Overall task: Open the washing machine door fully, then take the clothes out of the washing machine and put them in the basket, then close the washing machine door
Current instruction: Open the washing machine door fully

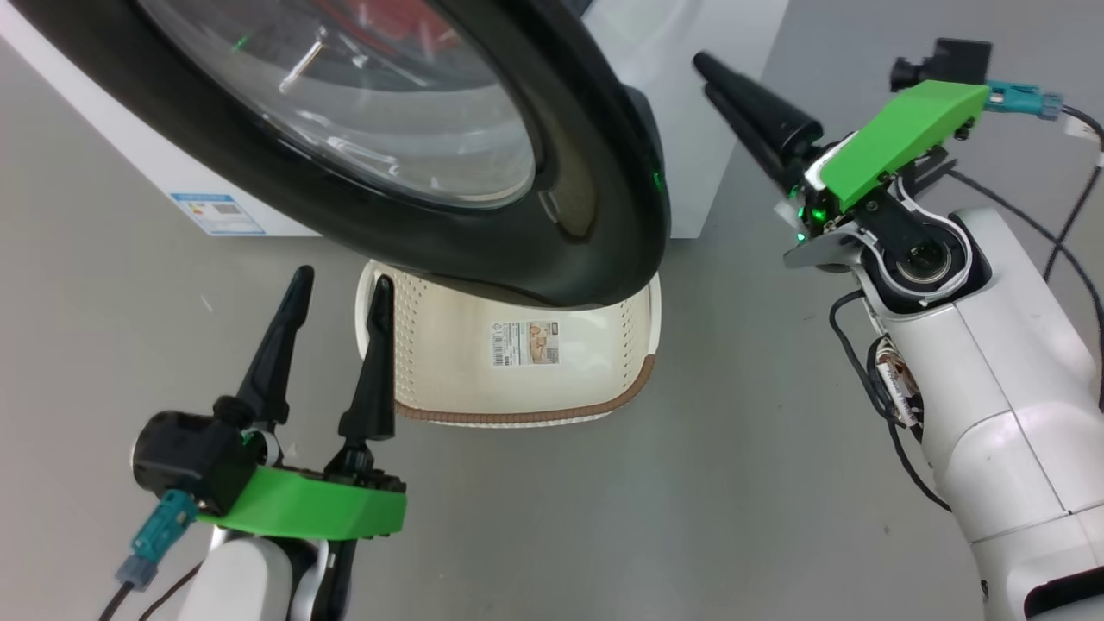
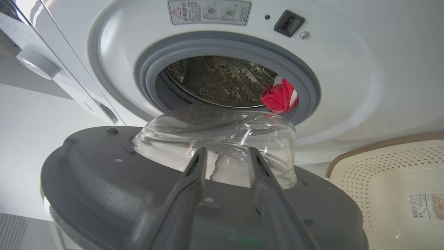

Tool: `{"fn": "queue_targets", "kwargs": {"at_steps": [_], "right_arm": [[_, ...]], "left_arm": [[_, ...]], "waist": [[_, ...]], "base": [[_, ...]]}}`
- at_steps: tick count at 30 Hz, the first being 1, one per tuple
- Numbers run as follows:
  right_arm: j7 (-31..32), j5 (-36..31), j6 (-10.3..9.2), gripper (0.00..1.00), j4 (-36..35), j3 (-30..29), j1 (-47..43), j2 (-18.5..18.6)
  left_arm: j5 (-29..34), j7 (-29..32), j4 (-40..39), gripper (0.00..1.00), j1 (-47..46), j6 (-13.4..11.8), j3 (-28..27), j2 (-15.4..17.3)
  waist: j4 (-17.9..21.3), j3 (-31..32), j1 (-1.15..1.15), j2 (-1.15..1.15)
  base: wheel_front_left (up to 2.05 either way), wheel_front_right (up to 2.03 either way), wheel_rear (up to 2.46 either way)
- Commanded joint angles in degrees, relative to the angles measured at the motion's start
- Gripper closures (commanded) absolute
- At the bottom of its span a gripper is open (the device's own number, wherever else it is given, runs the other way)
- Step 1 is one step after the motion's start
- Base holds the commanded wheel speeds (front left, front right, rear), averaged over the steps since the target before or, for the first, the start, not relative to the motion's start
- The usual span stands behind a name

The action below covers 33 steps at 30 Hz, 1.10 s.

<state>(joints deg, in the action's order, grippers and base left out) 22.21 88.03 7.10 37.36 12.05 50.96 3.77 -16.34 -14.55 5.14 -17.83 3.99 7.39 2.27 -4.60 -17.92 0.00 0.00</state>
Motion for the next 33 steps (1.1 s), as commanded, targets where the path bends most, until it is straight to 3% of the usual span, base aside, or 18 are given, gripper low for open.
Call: {"fn": "queue_targets", "kwargs": {"at_steps": [1,5,15,16,22,28,33], "right_arm": [[-4.47,-2.93,0.39,0.0,-1.42,0.28,0.2,-0.41],[-11.28,-8.75,0.39,0.0,-2.4,1.81,-1.01,1.29],[-33.86,-33.47,0.39,0.0,-5.8,10.42,-8.94,8.16],[-33.86,-33.47,0.39,0.0,-5.8,10.42,-8.94,8.16],[-37.07,-47.46,0.39,0.0,-9.14,6.26,-15.03,8.34],[-37.18,-62.42,0.39,0.0,-19.49,-0.75,-23.44,4.34],[-37.19,-68.89,0.39,0.0,-25.15,-2.8,-29.35,2.41]], "left_arm": [[-0.85,-0.45,-0.96,0.0,0.22,-0.25,-2.05,1.08],[-1.61,-0.45,-0.67,0.0,0.45,-0.12,-2.25,1.08],[-2.92,-0.45,-0.82,0.0,2.1,-0.39,-2.85,1.41],[-2.92,-0.45,-0.82,0.0,2.1,-0.39,-2.85,1.41],[-3.21,-0.45,-1.46,0.0,3.23,-0.71,-3.36,1.65],[-2.98,-0.45,-2.5,0.0,4.66,-1.16,-4.03,1.71],[-1.88,-0.45,-3.24,0.0,5.56,-1.37,-3.72,1.68]], "waist": [[0.85,0.47,0.0,0.0],[1.4,1.18,0.0,0.0],[2.73,2.46,0.0,0.0],[2.73,2.46,0.0,0.0],[3.3,2.97,0.0,0.0],[4.05,3.32,0.0,0.0],[4.22,3.57,0.0,0.0]], "base": [[0.0,0.0,0.0],[0.0,0.0,0.0],[0.0,0.0,0.0],[0.0,0.0,0.0],[0.0,0.0,0.0],[0.0,0.0,0.0],[0.0,0.0,0.0]]}}
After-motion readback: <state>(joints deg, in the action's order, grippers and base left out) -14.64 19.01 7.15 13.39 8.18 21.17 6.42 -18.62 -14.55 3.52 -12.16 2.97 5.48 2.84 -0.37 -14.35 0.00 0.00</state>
